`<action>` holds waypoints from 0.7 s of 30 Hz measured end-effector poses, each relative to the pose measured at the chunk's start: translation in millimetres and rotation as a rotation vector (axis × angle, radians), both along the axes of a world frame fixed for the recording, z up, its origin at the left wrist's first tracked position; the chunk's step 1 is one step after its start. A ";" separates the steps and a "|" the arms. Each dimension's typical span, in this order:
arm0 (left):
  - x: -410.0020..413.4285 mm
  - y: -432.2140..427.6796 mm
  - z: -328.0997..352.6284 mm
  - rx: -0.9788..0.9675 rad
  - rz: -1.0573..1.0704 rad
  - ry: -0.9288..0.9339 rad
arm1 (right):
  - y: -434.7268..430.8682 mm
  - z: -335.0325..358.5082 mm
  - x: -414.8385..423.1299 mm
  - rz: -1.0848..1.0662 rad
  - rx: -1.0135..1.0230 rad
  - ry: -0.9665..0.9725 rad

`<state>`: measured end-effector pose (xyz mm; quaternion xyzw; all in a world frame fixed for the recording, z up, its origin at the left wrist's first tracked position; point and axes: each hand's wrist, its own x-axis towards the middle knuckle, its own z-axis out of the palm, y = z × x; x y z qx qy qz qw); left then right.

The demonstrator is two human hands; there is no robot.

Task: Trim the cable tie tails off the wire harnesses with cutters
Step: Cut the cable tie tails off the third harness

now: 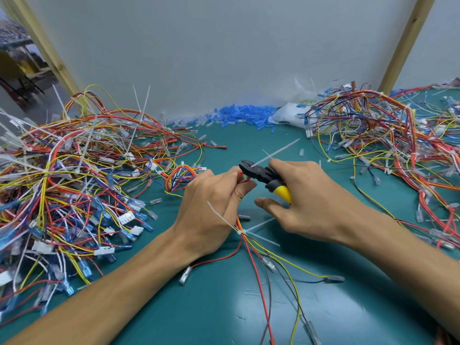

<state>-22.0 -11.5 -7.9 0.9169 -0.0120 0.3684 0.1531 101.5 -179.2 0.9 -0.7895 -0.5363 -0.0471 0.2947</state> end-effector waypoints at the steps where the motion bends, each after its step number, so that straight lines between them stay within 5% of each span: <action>1: 0.2 0.5 -0.1 0.006 0.011 0.004 | 0.3 0.1 -0.1 0.000 -0.021 0.007; 21: 2.7 3.3 -1.5 0.051 0.001 -0.059 | -8.7 23.3 -2.2 0.054 -0.025 -0.046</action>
